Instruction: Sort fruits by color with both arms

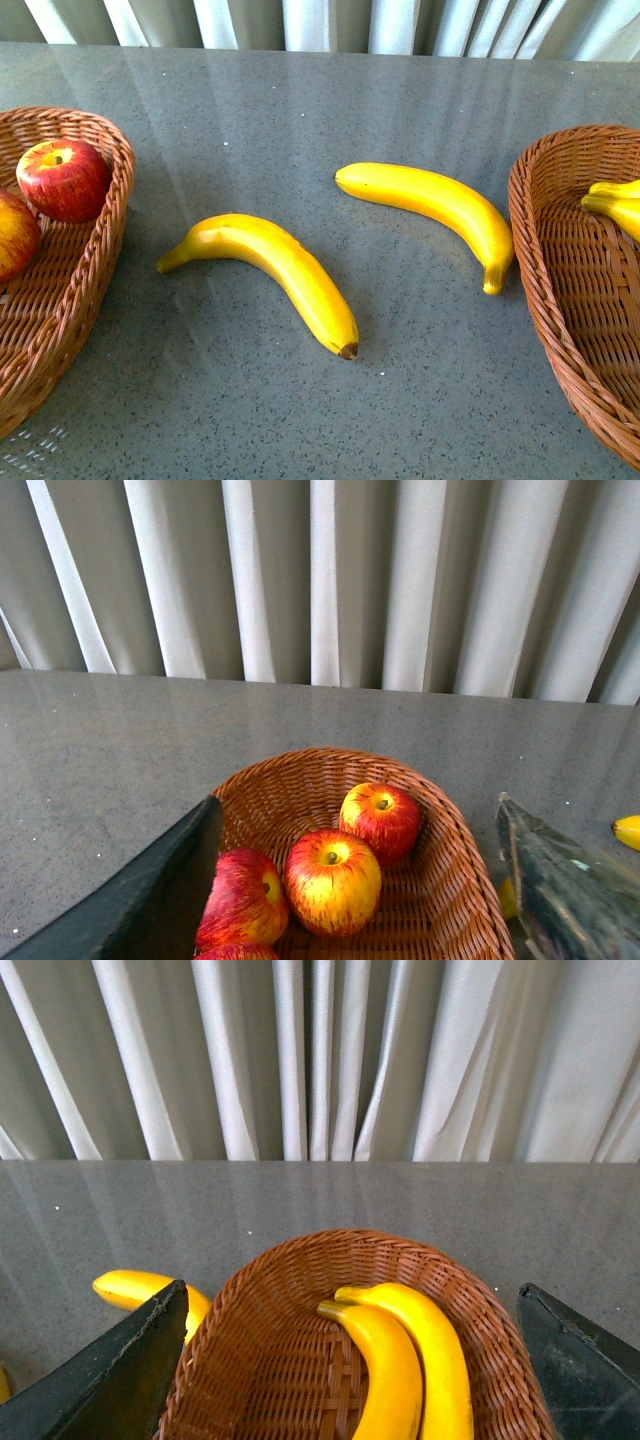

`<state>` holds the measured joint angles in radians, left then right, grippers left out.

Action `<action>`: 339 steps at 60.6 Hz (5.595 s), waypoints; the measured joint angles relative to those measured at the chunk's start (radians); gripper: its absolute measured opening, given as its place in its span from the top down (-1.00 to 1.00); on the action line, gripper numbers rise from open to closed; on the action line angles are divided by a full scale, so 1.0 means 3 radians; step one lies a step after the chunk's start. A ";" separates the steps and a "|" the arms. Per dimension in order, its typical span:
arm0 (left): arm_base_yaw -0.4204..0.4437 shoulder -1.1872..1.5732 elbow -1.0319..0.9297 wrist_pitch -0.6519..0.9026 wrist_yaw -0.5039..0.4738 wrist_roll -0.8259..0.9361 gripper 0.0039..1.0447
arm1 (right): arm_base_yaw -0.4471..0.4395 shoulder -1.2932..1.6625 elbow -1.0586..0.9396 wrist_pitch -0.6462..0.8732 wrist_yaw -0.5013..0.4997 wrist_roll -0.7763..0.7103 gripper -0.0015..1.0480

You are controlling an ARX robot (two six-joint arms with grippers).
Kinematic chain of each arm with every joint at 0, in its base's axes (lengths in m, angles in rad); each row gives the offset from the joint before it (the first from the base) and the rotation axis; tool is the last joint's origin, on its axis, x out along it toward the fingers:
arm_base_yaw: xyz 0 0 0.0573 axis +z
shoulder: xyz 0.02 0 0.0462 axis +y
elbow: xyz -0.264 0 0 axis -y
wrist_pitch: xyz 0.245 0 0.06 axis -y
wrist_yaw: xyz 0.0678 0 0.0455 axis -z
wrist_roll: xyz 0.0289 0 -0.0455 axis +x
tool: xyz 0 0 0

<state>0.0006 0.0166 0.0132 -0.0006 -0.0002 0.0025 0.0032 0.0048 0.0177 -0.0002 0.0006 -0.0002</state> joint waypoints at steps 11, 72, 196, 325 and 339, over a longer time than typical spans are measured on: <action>0.0000 0.0000 0.0000 0.0001 0.0000 0.0000 -0.83 | 0.0000 0.0000 0.0000 0.0000 -0.0001 0.0000 -0.82; -0.0001 0.0000 0.0000 0.0000 0.0000 0.0000 -0.83 | 0.1392 0.5792 0.2497 0.0532 -0.1540 -0.1122 -0.82; -0.0001 0.0000 0.0000 0.0001 0.0000 0.0000 -0.83 | 0.0563 0.5633 0.2935 0.1078 -0.1120 0.0028 0.45; -0.0001 -0.0001 0.0000 0.0001 0.0000 0.0000 -0.83 | 0.0914 0.6936 0.3829 0.0046 -0.1016 -0.3020 -0.82; -0.0001 0.0000 0.0000 0.0001 0.0000 0.0000 -0.83 | 0.0971 0.7224 0.4093 -0.0034 -0.0923 -0.3016 -0.82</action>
<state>0.0002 0.0166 0.0132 -0.0002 -0.0002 0.0025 0.2947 2.1719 1.2457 -0.0105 -0.2764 -0.9051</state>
